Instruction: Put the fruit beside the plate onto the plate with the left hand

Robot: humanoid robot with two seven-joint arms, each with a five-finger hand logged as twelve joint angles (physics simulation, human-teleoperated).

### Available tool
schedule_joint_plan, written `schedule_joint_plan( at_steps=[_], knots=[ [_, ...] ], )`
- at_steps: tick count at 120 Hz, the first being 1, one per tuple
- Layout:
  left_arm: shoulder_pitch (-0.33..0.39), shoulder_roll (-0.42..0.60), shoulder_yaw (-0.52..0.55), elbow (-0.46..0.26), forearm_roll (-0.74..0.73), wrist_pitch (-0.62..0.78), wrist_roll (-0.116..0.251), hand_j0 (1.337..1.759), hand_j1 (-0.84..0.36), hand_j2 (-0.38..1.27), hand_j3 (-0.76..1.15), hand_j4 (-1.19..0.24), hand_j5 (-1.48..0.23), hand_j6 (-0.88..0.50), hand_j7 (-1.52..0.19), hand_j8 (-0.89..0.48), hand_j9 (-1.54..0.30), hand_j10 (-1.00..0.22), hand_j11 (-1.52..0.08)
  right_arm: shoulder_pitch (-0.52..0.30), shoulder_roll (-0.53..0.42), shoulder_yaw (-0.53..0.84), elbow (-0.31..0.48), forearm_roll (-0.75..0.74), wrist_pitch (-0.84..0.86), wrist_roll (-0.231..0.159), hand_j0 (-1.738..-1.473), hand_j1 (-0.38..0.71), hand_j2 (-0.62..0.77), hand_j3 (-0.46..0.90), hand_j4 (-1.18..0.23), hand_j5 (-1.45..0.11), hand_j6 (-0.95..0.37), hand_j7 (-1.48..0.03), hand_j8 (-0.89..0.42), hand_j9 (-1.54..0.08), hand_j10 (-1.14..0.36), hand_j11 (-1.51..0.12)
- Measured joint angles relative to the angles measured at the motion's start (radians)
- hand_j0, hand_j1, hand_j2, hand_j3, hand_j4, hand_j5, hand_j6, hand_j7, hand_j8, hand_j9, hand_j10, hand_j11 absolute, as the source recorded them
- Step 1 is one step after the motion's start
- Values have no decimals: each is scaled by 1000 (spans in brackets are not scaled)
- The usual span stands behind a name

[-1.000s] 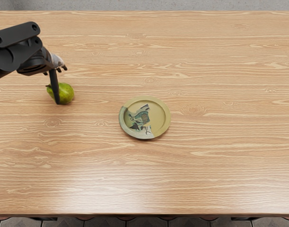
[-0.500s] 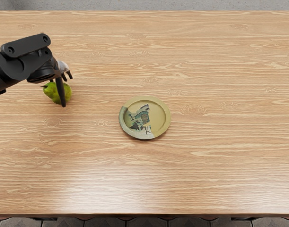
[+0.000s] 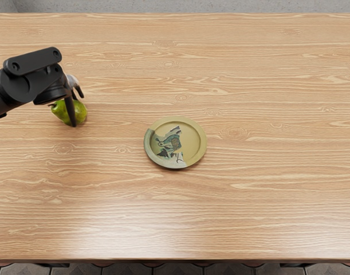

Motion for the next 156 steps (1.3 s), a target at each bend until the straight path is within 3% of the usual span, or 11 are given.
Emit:
schedule_joint_plan(
  at_steps=[62,91,101,110,122,125,139,144,156],
  knots=[
    [20,-2,20,1,2,2,0,1658,-160,90,0,-440,-545,-405,-554,-414,-556,-433,-556,0,0,0,0,0,0,0,-1658,-322,-5,0,-22,-29,-22,-29,-22,-29,-22,-29],
    [20,-3,19,1,1,1,0,1657,-170,232,0,-474,-659,-406,-660,-406,-662,-507,-661,0,0,0,0,0,0,0,-1658,-322,-5,0,-22,-29,-22,-29,-22,-29,-22,-29],
    [25,-14,19,2,8,4,1,1656,-158,226,0,-502,-665,-441,-681,-425,-689,-533,-687,0,0,0,0,0,0,0,-1658,-322,-5,0,-22,-29,-22,-29,-22,-29,-22,-29],
    [35,-17,17,3,19,11,1,1652,-116,100,0,-520,-631,-452,-702,-436,-721,-554,-716,0,0,0,0,0,0,0,-1658,-322,-5,0,-22,-29,-22,-29,-22,-29,-22,-29],
    [37,-17,16,3,21,12,1,1651,-141,151,0,-531,-598,-439,-720,-420,-748,-564,-742,0,0,0,0,0,0,0,-1658,-322,-5,0,-22,-29,-22,-29,-23,-29,-23,-29],
    [38,-17,15,3,22,13,1,1651,-158,232,0,-539,-589,-443,-724,-419,-757,-568,-751,0,0,0,0,0,0,0,-1658,-322,-5,0,-22,-29,-22,-29,-23,-29,-23,-29],
    [38,-16,16,3,20,11,1,1647,-187,224,0,-504,-600,-379,-772,-371,-811,-588,-806,0,0,0,0,0,0,0,-1658,-322,-5,0,-22,-29,-22,-29,-23,-29,-23,-29],
    [38,-17,16,3,18,10,1,1647,-229,402,0,-484,-620,-354,-783,-338,-824,-575,-821,0,0,0,0,0,0,0,-1658,-322,-5,0,-22,-29,-22,-29,-23,-29,-23,-29],
    [41,-16,16,3,16,10,1,1644,-223,342,0,-451,-692,-330,-831,-313,-862,-586,-862,0,0,0,0,0,0,0,-1658,-322,-5,0,-22,-29,-22,-29,-22,-29,-23,-29]
  ],
)
